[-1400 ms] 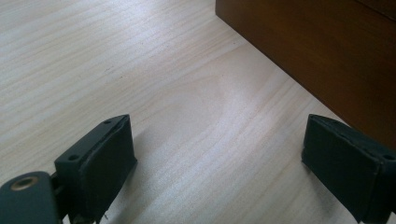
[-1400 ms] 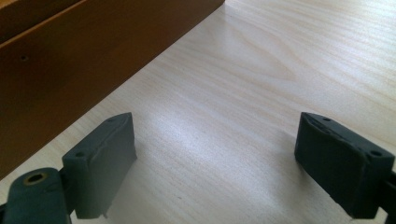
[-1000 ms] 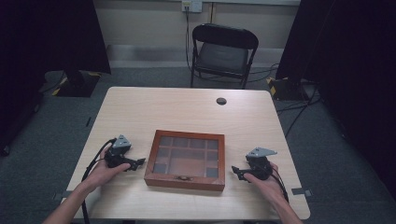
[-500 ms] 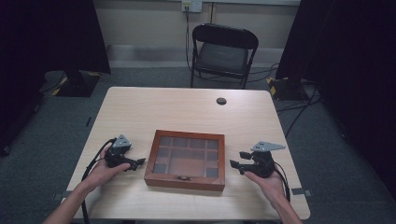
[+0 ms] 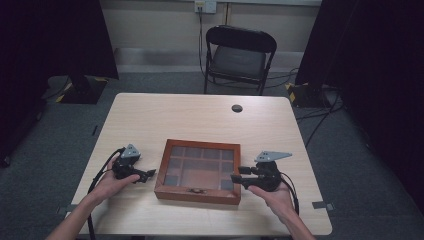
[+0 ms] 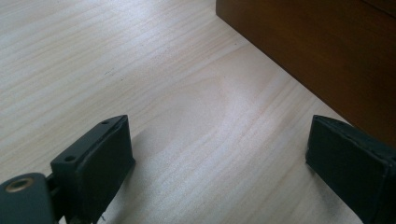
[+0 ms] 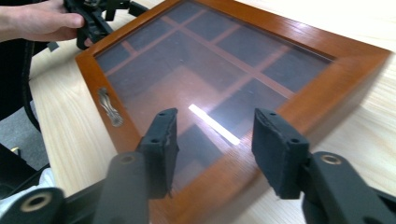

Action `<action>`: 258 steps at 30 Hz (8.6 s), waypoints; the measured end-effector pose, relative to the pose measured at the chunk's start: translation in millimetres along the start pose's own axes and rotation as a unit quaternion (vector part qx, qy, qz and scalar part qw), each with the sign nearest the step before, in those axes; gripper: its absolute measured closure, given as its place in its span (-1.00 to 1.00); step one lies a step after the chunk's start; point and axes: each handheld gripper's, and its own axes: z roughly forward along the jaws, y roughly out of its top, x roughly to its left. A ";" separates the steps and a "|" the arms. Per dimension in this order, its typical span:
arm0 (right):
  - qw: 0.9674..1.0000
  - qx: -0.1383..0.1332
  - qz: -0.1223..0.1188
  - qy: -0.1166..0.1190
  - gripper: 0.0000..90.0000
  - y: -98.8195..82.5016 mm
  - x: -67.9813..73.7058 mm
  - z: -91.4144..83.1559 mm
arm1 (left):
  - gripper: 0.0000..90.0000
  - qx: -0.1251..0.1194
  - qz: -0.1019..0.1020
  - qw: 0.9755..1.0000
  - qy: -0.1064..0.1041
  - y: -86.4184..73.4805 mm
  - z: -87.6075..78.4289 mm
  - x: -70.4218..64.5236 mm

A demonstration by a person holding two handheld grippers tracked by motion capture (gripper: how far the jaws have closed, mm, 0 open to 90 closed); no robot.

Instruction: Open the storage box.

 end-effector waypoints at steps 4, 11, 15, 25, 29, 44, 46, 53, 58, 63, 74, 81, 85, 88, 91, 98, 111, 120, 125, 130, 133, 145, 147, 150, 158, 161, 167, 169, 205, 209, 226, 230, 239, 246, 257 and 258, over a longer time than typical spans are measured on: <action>1.000 0.006 -0.009 0.025 0.18 7.9 9.4 10.1 | -0.85 0.000 0.000 1.000 0.000 0.0 0.0 0.0; 0.997 0.014 -0.048 0.067 0.34 34.9 34.1 28.4 | -0.85 0.000 0.000 1.000 0.000 0.0 0.0 0.0; 0.994 0.014 -0.065 0.084 0.45 46.7 45.9 40.4 | -0.85 0.000 0.000 1.000 0.000 0.0 0.0 0.0; 0.988 0.044 -0.085 0.119 0.72 35.7 57.4 70.3 | -0.85 0.000 0.000 1.000 0.000 0.0 0.0 0.0; 0.987 0.050 -0.091 0.119 0.74 31.6 58.1 73.2 | -0.85 0.000 0.000 1.000 0.000 0.0 0.0 0.0; 0.984 0.064 -0.113 0.121 0.81 19.1 65.2 84.7 | -0.85 0.000 0.000 1.000 0.000 0.0 0.0 -0.1; 0.983 0.067 -0.121 0.116 0.82 20.2 66.6 84.5 | -0.85 0.000 0.000 1.000 0.000 0.0 0.0 0.0; 0.982 0.072 -0.133 0.115 0.82 22.0 67.7 84.4 | -0.85 0.000 0.000 1.000 0.000 0.0 0.0 0.0; 0.982 0.076 -0.133 0.111 0.82 23.0 67.8 83.1 | -0.85 0.000 0.000 1.000 0.000 0.0 0.0 0.0; 0.982 0.066 -0.133 0.116 0.82 27.3 67.3 77.7 | -0.85 0.000 0.000 1.000 0.000 0.0 0.0 0.0; 0.982 0.069 -0.127 0.123 0.82 30.5 65.3 69.5 | -0.85 0.000 0.000 1.000 0.000 0.0 0.0 0.0; 0.981 0.074 -0.126 0.127 0.82 32.8 64.3 66.6 | -0.85 0.000 0.000 1.000 0.000 0.0 0.0 0.0; 0.981 0.076 -0.122 0.128 0.82 35.0 64.1 63.3 | -0.85 0.000 0.000 1.000 0.000 0.0 0.0 0.0; 0.981 0.072 -0.123 0.130 0.82 36.8 63.5 61.6 | -0.85 0.000 0.000 1.000 0.000 0.0 0.0 0.0; 0.981 0.067 -0.123 0.132 0.82 39.7 63.3 59.6 | -0.85 0.000 0.000 1.000 0.000 0.0 0.0 0.0; 0.981 0.068 -0.123 0.133 0.82 44.2 63.5 57.1 | -0.85 0.000 0.000 1.000 0.000 0.0 0.0 0.0; 0.982 0.060 -0.119 0.131 0.83 53.1 63.9 51.8 | -0.85 0.000 0.000 1.000 0.000 0.0 0.0 0.0; 0.982 0.064 -0.120 0.129 0.83 58.2 65.1 50.5 | -0.85 0.000 0.000 1.000 0.000 0.0 0.0 0.0; 0.982 0.060 -0.122 0.129 0.83 64.6 64.7 46.9 | -0.85 0.000 0.000 1.000 0.000 0.0 0.0 0.0; 0.983 0.054 -0.121 0.126 0.83 71.5 64.1 43.1 | -0.85 0.000 0.000 1.000 0.000 0.0 0.0 0.0; 0.983 0.054 -0.122 0.123 0.83 76.8 64.5 40.9 | -0.85 0.000 0.000 1.000 0.000 0.0 0.0 0.1; 0.984 0.052 -0.119 0.119 0.83 84.3 64.0 38.1 | -0.85 0.000 0.000 1.000 0.000 0.0 0.0 0.0; 0.985 0.053 -0.115 0.117 0.83 86.7 64.1 37.3 | -0.85 0.000 0.000 1.000 0.000 0.0 0.0 0.0; 0.986 0.053 -0.113 0.115 0.83 89.0 64.3 36.3 | -0.85 0.000 0.000 1.000 0.000 0.0 0.0 0.0; 0.988 0.048 -0.108 0.105 0.82 98.7 64.1 32.6 | -0.85 0.000 0.000 1.000 -0.001 0.0 0.0 0.1; 0.988 0.046 -0.106 0.106 0.82 100.9 62.9 31.6 | -0.85 -0.002 -0.003 1.000 -0.001 -0.1 0.2 -0.4; 0.988 0.043 -0.105 0.103 0.83 104.1 62.6 30.6 | -0.85 -0.002 -0.003 1.000 -0.001 -0.1 0.2 -0.3; 0.989 0.041 -0.103 0.102 0.83 105.8 62.1 29.8 | -0.85 -0.002 -0.003 1.000 -0.001 -0.1 0.2 -0.4; 0.991 0.022 -0.101 0.088 0.83 132.1 54.0 23.3 | -0.85 0.000 0.000 1.000 -0.001 0.0 0.0 0.1; 0.991 0.018 -0.099 0.089 0.83 134.2 52.3 23.1 | -0.85 0.000 0.000 1.000 -0.001 0.0 0.0 0.1; 0.991 0.019 -0.096 0.096 0.84 140.2 47.8 23.2 | -0.85 0.000 0.000 1.000 -0.001 0.0 0.0 0.1; 0.991 0.019 -0.096 0.094 0.84 141.6 47.6 23.1 | -0.85 0.000 0.000 1.000 -0.001 0.0 0.0 0.1; 0.991 0.015 -0.098 0.089 0.84 145.2 47.0 22.4 | -0.85 0.000 0.000 1.000 -0.001 0.0 0.0 0.1; 0.991 0.012 -0.096 0.090 0.84 145.9 45.9 22.3 | -0.85 0.001 0.000 1.000 -0.001 0.0 -0.1 0.2; 0.992 0.002 -0.101 0.079 0.88 153.5 44.1 20.9 | -0.86 0.000 0.000 1.000 -0.002 0.0 0.0 0.2; 0.992 0.002 -0.101 0.079 0.88 153.5 44.1 20.9 | -0.86 0.000 0.000 1.000 -0.002 0.0 0.0 0.2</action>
